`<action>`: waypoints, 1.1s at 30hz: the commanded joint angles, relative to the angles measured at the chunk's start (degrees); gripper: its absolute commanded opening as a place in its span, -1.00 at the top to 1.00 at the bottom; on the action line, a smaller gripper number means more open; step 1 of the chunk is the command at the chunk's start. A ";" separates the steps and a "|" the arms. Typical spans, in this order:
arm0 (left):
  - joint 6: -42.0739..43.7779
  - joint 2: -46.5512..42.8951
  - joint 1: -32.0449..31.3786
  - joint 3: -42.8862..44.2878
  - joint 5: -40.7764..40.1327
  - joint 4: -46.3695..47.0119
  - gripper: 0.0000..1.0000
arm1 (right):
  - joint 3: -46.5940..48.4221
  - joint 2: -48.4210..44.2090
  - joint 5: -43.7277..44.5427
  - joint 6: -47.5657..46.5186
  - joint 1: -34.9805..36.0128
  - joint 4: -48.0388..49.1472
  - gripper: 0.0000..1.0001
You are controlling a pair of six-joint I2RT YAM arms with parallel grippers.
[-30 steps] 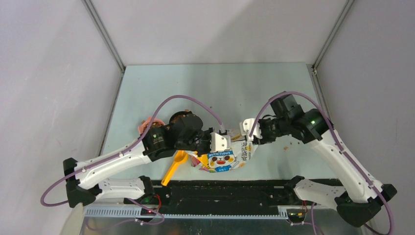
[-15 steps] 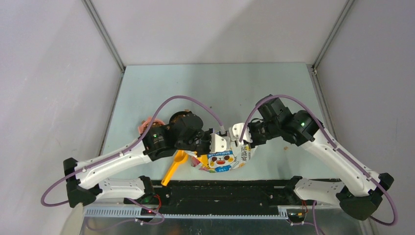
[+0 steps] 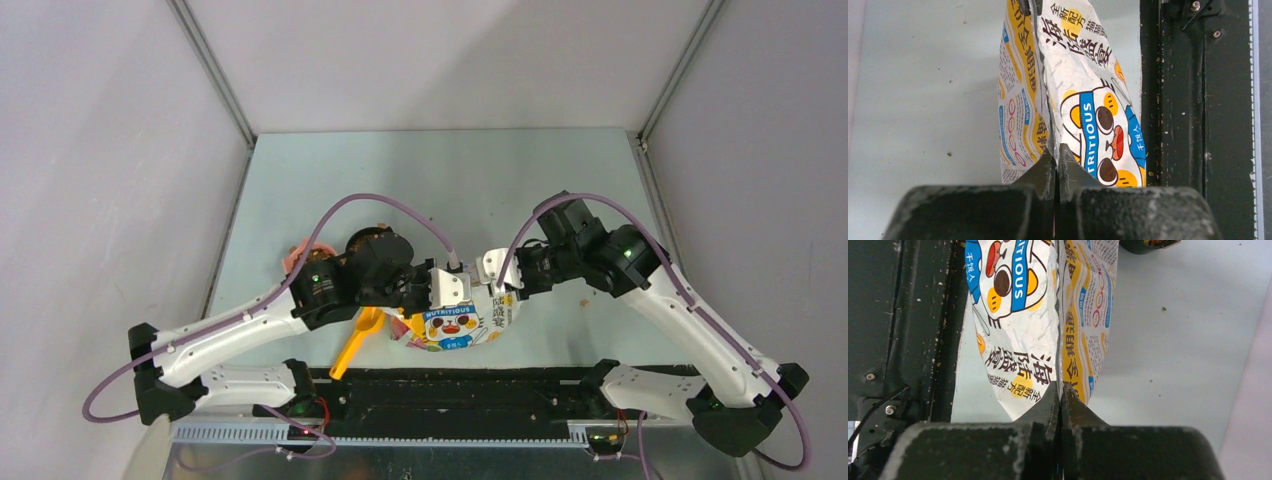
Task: Serve the pet food
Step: Close the pet food bag at the center of the board.
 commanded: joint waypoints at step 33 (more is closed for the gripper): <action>-3.17 -3.03 -0.73 1.19 -0.50 0.26 1.00 | 1.62 -3.40 -3.81 -8.65 -14.65 -8.08 1.00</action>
